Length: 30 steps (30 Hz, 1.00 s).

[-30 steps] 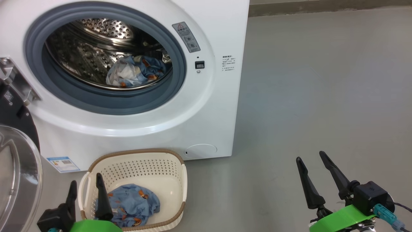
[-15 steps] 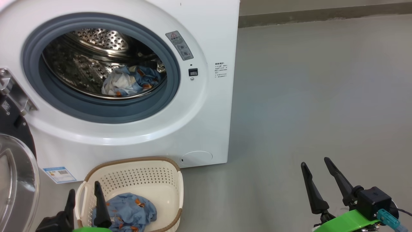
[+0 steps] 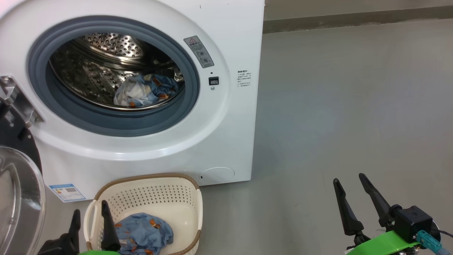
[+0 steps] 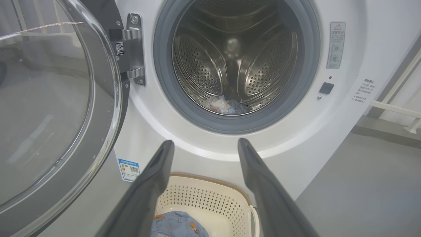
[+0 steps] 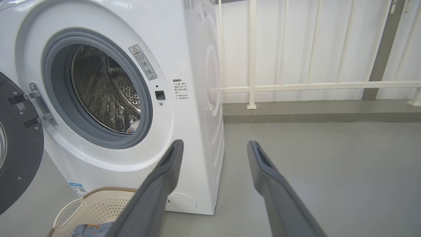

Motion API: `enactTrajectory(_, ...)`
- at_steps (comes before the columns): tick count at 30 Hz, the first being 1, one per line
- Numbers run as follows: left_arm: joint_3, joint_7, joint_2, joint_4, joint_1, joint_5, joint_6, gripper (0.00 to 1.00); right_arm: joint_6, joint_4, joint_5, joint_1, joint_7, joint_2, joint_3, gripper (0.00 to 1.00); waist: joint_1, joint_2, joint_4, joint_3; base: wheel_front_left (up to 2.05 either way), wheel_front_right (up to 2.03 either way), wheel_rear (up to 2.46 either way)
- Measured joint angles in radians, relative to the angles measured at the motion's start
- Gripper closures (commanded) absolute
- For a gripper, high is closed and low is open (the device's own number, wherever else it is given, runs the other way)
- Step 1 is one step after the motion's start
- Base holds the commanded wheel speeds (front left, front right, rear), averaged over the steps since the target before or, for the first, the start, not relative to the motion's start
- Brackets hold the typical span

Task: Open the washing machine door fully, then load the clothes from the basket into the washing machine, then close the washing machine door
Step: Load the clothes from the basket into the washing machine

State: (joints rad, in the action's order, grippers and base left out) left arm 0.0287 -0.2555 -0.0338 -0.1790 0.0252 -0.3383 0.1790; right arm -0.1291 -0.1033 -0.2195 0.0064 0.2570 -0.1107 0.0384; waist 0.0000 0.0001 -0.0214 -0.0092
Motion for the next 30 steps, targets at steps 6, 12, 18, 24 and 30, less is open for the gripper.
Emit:
enactTrajectory(6, -0.001, 0.000, 0.000, -0.003, 0.000, 0.008, 0.000, 0.00, 0.000, 0.001, 0.000, 0.009, 0.000, 0.001, 0.002, 0.00, 0.0000, 0.0000, 0.000, 0.011, 0.00, 0.00, 0.00)
enactTrajectory(12, 0.006, 0.000, 0.000, -0.044, 0.000, 0.017, 0.000, 0.00, 0.000, 0.004, 0.000, 0.009, 0.000, 0.000, 0.007, 0.00, 0.0000, 0.0000, -0.009, 0.039, 0.00, 0.00, 0.00)
enactTrajectory(18, 0.007, 0.000, -0.002, -0.147, -0.021, 0.031, -0.001, 0.00, 0.000, 0.010, -0.002, 0.000, 0.000, 0.000, 0.007, 0.00, 0.0000, 0.0000, -0.023, 0.095, 0.00, 0.00, 0.00)
enactTrajectory(24, 0.003, 0.027, -0.020, -0.242, -0.126, 0.030, -0.009, 0.00, 0.000, 0.021, -0.010, -0.060, 0.000, 0.001, 0.009, 0.00, -0.0001, 0.0000, -0.044, 0.175, 0.00, 0.00, 0.00)
enactTrajectory(30, -0.009, 0.123, -0.050, -0.320, -0.247, 0.002, -0.017, 0.00, 0.000, 0.024, -0.023, -0.132, 0.000, 0.006, 0.023, 0.00, 0.0000, 0.0000, -0.069, 0.276, 0.00, 0.00, 0.00)
